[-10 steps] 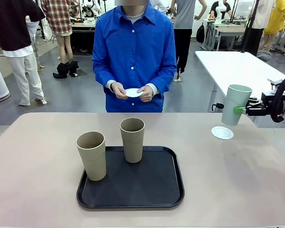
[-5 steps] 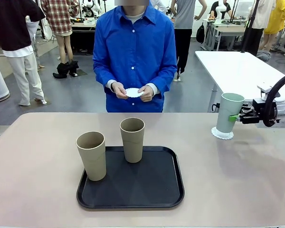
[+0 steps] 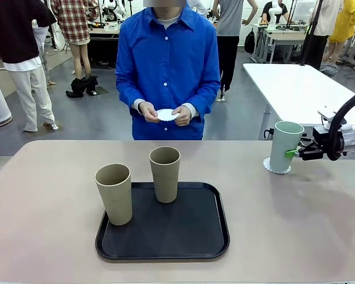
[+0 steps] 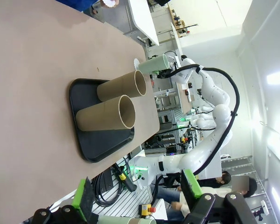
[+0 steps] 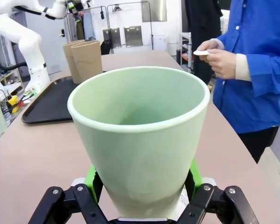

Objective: Place coasters on the table and set cups on them.
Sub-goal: Pick up one Reusable plastic cup and place it on a coaster set by the human.

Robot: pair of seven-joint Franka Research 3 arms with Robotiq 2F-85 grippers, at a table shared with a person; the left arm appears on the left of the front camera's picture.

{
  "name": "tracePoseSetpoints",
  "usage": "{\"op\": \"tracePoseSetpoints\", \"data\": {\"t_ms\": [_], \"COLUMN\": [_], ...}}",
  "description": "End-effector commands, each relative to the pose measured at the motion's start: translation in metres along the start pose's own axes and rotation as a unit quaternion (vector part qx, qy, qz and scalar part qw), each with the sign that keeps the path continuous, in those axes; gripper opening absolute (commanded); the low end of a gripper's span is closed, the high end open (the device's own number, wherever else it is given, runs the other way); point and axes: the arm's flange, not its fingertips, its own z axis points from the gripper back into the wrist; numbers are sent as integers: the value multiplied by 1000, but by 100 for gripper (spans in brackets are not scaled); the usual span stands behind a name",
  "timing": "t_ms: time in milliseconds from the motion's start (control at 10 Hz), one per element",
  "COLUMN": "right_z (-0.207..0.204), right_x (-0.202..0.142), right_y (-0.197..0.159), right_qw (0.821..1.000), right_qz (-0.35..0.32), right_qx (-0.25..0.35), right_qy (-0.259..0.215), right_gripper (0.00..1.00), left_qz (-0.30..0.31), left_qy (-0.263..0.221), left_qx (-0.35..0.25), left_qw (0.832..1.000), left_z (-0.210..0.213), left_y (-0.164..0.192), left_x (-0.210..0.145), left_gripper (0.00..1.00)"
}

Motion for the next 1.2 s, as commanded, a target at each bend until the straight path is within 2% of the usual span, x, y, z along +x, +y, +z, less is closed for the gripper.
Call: {"op": "tracePoseSetpoints", "data": {"t_ms": [0,1100], "right_z": [2,2], "right_x": [0,-11], "right_y": [-6,-22], "right_qw": [1000,1000], "right_qz": [20,8], "right_qx": [21,7], "right_qy": [-9,-11], "right_gripper": [85,85], "left_qz": [-5,-5], "left_qy": [-4,-4], "left_qx": [-10,-10], "left_qw": [1000,1000], "left_z": [2,2], "left_y": [-1,-1], "left_x": [0,0], "left_gripper": [100,100]}}
